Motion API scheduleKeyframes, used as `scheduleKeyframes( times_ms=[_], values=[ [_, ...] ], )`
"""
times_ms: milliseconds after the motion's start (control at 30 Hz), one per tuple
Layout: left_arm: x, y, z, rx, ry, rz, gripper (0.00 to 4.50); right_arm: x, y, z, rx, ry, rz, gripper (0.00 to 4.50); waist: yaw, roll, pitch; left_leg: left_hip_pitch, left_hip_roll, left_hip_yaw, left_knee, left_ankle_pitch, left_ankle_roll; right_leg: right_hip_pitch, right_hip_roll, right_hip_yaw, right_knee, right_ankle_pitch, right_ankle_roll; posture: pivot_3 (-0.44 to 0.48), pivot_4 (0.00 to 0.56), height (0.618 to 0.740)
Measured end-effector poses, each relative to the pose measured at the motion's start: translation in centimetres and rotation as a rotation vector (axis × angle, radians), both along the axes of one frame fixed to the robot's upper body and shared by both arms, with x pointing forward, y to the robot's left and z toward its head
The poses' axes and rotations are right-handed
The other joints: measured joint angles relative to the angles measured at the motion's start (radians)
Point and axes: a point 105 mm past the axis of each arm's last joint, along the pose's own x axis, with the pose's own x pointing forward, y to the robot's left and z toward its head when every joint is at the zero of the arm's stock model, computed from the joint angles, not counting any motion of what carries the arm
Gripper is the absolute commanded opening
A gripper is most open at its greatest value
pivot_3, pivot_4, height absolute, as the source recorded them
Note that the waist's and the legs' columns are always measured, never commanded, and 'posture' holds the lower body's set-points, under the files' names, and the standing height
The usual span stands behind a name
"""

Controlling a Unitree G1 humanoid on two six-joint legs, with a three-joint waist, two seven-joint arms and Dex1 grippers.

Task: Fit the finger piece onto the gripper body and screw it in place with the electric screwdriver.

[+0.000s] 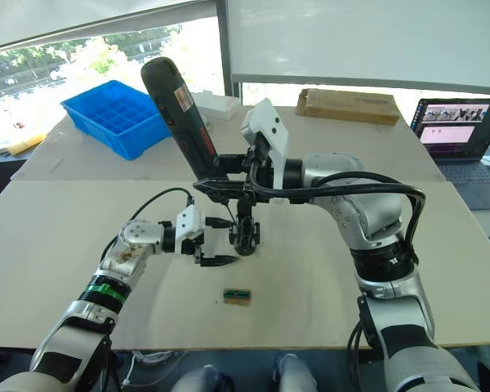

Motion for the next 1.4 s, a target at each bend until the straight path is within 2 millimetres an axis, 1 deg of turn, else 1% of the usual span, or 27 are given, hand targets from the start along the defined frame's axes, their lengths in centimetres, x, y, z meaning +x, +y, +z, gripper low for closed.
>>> scheduleKeyframes(
  times_ms=[633, 900, 1400],
  values=[
    [0.04, 0.01, 0.01, -0.001, -0.001, 0.004, 4.50, 0.04, -0.06, -0.34, 0.001, 0.011, -0.006, 1.92, 0.000, 0.000, 0.000, 0.000, 0.000, 0.000, 0.000, 0.000, 0.000, 0.000, 0.000, 0.000, 0.000, 0.000, 0.000, 0.000, 0.150, 0.738],
    [0.04, 0.01, 0.01, -0.001, -0.001, 0.003, 4.50, -0.02, 0.36, -0.30, 0.017, 0.015, -0.001, 1.92, 0.000, 0.000, 0.000, 0.000, 0.000, 0.000, 0.000, 0.000, 0.000, 0.000, 0.000, 0.000, 0.000, 0.000, 0.000, 0.000, 0.150, 0.738],
    [0.04, 0.01, 0.02, -0.001, -0.001, 0.004, 4.50, -0.12, 0.23, -0.46, -0.001, 0.012, 0.008, 1.92, 0.000, 0.000, 0.000, 0.000, 0.000, 0.000, 0.000, 0.000, 0.000, 0.000, 0.000, 0.000, 0.000, 0.000, 0.000, 0.000, 0.150, 0.738]
  ],
)
